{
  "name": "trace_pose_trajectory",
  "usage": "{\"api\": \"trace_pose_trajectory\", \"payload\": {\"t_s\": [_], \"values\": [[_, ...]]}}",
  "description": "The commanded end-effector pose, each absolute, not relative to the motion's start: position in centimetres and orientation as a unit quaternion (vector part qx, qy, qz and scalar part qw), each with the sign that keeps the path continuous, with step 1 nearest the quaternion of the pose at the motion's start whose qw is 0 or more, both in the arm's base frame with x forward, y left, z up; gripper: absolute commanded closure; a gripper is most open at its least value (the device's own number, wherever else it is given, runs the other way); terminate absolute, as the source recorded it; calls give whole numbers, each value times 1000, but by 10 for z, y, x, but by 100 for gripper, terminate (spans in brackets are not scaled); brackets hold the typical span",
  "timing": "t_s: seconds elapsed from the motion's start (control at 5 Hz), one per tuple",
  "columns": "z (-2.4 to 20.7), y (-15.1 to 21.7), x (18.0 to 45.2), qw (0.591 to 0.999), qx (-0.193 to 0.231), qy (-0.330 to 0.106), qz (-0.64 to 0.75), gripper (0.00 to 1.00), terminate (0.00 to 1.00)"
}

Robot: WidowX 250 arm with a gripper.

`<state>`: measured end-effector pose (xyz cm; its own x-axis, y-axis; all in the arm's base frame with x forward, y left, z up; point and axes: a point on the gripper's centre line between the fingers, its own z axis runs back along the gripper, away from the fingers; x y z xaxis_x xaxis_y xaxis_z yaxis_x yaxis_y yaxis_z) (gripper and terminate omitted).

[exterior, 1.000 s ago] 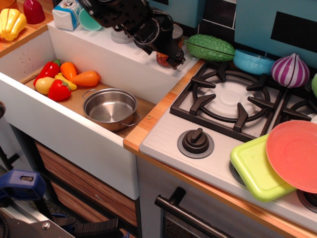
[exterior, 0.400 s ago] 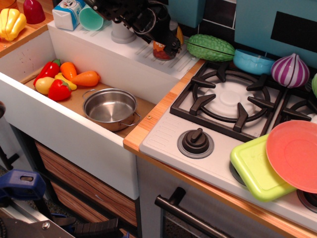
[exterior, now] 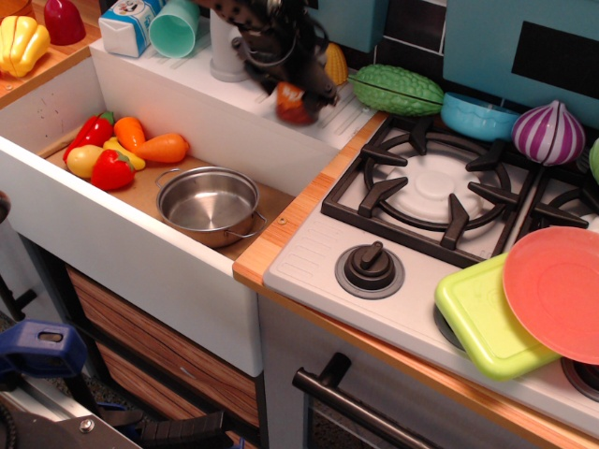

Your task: Put can in pot

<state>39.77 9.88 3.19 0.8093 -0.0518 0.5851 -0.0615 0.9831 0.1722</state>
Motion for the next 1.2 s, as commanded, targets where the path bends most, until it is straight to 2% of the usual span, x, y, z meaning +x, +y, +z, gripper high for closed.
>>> {"api": "trace_pose_trajectory", "payload": {"t_s": [0.0,0.4,0.8,1.0], "values": [[75,94,356,933,139,-330,36,100,0],[63,116,314,955,136,-262,37,100,0],[37,141,310,954,121,-275,15,100,0],[32,144,315,948,122,-295,1,0,0]]}}
